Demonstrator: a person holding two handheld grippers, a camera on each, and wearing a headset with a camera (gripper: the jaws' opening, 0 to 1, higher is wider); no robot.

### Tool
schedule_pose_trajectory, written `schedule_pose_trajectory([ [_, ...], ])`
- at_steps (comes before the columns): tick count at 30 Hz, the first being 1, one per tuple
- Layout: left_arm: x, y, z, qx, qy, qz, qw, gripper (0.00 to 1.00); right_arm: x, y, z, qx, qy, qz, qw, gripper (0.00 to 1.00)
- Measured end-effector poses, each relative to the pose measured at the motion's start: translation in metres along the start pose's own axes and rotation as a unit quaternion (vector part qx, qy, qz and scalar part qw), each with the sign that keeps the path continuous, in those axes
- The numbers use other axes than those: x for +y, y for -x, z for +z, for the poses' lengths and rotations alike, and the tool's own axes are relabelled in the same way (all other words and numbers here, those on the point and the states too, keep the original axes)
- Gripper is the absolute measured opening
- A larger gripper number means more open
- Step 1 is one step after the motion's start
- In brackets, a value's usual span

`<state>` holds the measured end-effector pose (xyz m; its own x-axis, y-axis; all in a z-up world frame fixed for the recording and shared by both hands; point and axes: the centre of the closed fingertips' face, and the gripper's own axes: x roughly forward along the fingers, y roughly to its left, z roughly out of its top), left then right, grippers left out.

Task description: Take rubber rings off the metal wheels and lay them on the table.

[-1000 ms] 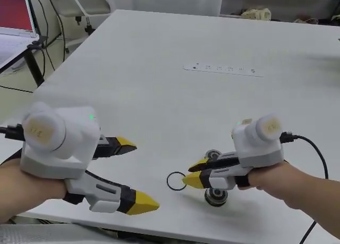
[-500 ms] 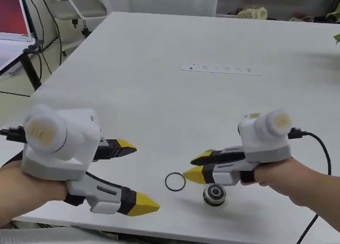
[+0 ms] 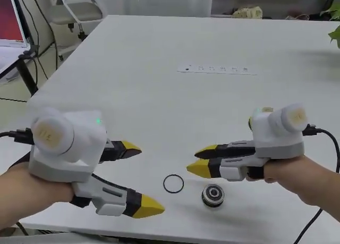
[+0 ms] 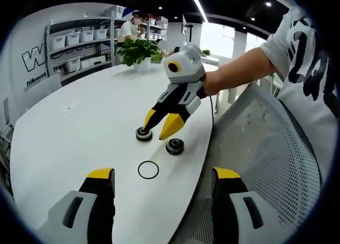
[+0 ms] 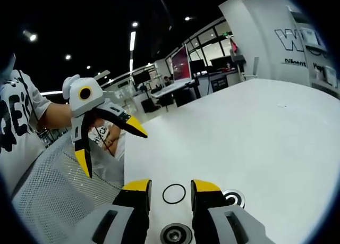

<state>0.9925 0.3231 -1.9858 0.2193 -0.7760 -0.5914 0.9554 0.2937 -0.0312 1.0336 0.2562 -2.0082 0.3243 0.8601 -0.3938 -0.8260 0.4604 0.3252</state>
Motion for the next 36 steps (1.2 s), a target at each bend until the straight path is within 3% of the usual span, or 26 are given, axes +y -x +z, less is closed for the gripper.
schedule_pose_trajectory([
  [19,0.004,-0.017,0.015,-0.004,-0.008,-0.007,0.9999,0.71,-0.012,0.029,-0.005,-0.021,-0.008,-0.03,0.9993,0.28],
  [36,0.002,-0.037,0.021,0.008,-0.023,-0.022,0.9995,0.7,-0.018,0.049,-0.016,-0.03,-0.017,-0.053,0.998,0.28],
])
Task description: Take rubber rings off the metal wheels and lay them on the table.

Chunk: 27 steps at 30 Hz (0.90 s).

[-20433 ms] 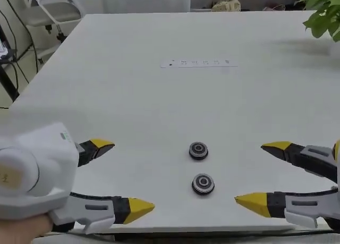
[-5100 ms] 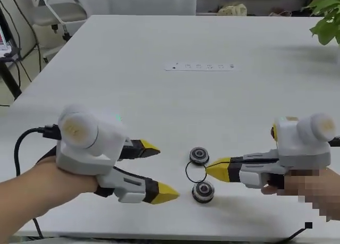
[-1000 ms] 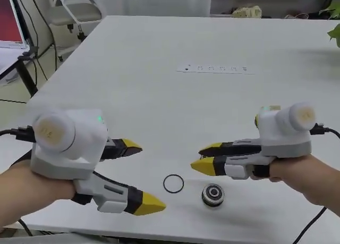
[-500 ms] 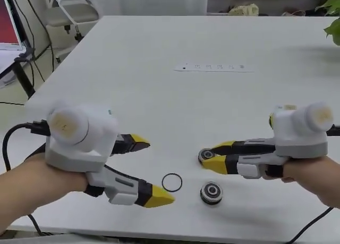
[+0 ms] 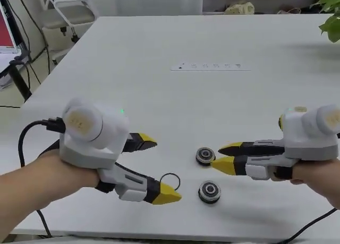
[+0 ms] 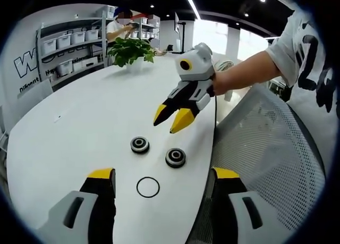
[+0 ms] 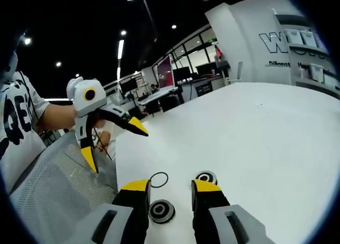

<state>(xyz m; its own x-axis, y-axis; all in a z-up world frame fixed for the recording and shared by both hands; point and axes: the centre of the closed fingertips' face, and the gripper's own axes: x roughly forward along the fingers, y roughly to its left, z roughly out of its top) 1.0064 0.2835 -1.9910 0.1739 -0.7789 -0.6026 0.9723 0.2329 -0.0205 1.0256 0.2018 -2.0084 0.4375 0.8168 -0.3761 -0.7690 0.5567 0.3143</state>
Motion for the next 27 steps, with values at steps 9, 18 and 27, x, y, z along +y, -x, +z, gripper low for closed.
schedule_pose_trajectory([
  [9,-0.001,-0.012,0.001,0.003,0.001,-0.007,1.0,0.69,-0.001,0.009,-0.01,0.0,-0.006,-0.011,0.9999,0.28],
  [18,-0.004,-0.023,0.0,0.008,0.0,-0.015,0.9999,0.68,-0.001,0.013,-0.02,0.009,-0.003,-0.015,0.9998,0.28],
  [27,-0.007,-0.034,-0.005,0.016,0.002,-0.027,0.9995,0.66,0.001,0.012,-0.036,0.028,0.009,-0.01,0.9995,0.29],
])
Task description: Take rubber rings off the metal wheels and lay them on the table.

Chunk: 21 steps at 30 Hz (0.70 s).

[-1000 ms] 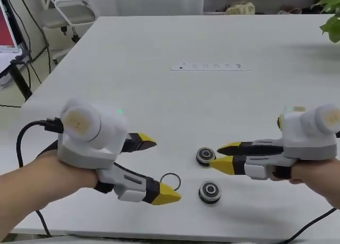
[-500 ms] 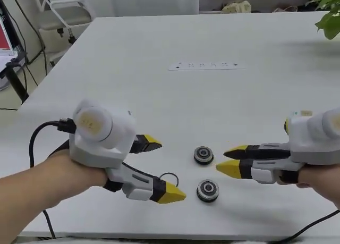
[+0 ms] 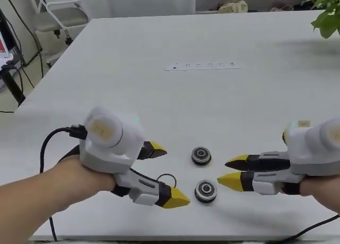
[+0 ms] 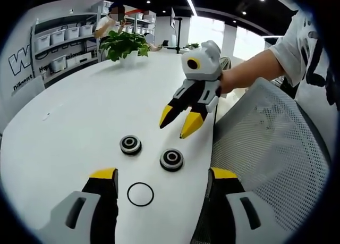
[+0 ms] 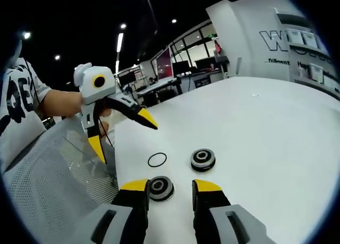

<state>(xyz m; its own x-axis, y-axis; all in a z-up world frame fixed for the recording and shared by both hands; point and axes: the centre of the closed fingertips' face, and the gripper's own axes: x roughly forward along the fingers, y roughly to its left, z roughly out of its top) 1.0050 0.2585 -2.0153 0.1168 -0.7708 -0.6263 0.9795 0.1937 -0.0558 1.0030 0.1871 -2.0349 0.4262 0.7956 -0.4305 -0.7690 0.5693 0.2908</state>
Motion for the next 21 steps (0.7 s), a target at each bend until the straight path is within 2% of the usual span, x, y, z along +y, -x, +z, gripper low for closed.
schedule_pose_trajectory([
  [14,-0.001,-0.016,0.001,0.0,0.003,-0.013,0.9999,0.58,0.001,-0.002,-0.016,0.013,0.009,0.006,0.9999,0.29],
  [21,-0.004,-0.023,-0.002,0.007,0.005,-0.023,0.9997,0.55,0.002,-0.003,-0.021,0.016,0.012,0.008,0.9998,0.28],
])
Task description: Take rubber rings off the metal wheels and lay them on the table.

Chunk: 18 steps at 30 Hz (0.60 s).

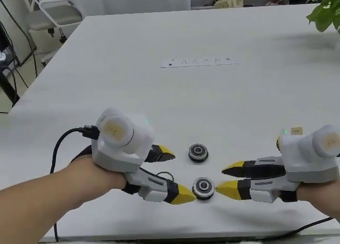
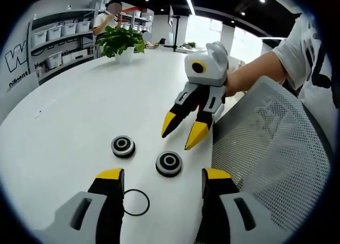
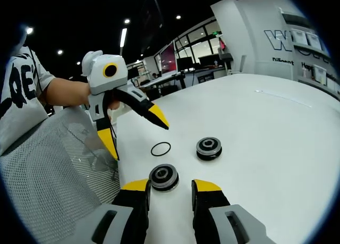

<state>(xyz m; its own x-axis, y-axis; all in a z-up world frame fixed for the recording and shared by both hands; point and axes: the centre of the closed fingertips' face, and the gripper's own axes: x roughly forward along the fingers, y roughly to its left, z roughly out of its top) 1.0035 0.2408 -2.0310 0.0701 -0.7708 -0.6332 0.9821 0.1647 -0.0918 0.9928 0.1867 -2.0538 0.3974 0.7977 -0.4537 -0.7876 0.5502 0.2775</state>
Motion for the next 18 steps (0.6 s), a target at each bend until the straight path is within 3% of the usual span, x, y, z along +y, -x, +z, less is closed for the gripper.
schedule_pose_trajectory([
  [18,-0.011,-0.017,0.0,0.009,0.003,-0.025,0.9996,0.46,0.006,-0.007,-0.017,0.018,0.013,0.007,0.9997,0.26],
])
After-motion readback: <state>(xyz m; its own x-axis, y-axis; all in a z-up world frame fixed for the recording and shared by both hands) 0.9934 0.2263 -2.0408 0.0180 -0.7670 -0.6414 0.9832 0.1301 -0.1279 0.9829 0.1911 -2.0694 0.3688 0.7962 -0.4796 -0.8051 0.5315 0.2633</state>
